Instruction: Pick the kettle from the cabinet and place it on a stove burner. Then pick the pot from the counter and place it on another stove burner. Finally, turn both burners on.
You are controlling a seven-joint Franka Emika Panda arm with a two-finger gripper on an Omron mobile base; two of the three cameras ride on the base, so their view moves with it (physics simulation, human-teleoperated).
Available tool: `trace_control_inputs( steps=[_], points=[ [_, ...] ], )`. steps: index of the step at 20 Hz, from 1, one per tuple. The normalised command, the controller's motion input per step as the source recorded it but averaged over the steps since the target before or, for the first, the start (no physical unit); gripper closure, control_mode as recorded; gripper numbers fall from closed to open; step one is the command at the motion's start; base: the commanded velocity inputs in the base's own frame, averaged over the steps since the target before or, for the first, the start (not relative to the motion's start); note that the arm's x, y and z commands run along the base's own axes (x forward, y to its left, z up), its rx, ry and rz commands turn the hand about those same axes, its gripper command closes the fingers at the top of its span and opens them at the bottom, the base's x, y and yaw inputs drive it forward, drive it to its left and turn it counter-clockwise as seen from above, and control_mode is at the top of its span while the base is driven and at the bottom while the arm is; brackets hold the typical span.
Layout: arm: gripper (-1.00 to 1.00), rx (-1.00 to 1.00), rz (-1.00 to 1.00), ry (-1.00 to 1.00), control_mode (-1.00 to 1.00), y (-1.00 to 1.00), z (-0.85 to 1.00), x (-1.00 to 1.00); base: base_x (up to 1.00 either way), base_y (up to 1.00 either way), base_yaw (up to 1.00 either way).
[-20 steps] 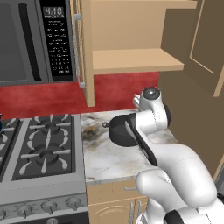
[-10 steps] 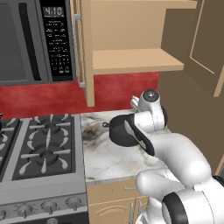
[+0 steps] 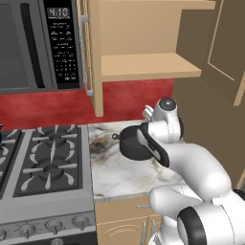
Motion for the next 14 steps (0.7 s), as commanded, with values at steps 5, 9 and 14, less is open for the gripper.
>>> trace_control_inputs(
  steps=[5, 9, 14],
  points=[
    [-1.00, 0.00, 0.03, 0.04, -1.00, 0.00, 0.00, -0.02, 0.00, 0.00, 0.00],
    [-1.00, 0.01, 0.06, 0.11, -1.00, 0.05, -0.05, 0.00, 0.00, 0.00, 0.00],
    [-1.00, 0.02, 0.04, 0.12, -1.00, 0.02, -0.07, 0.13, 0.00, 0.00, 0.00]
  ],
)
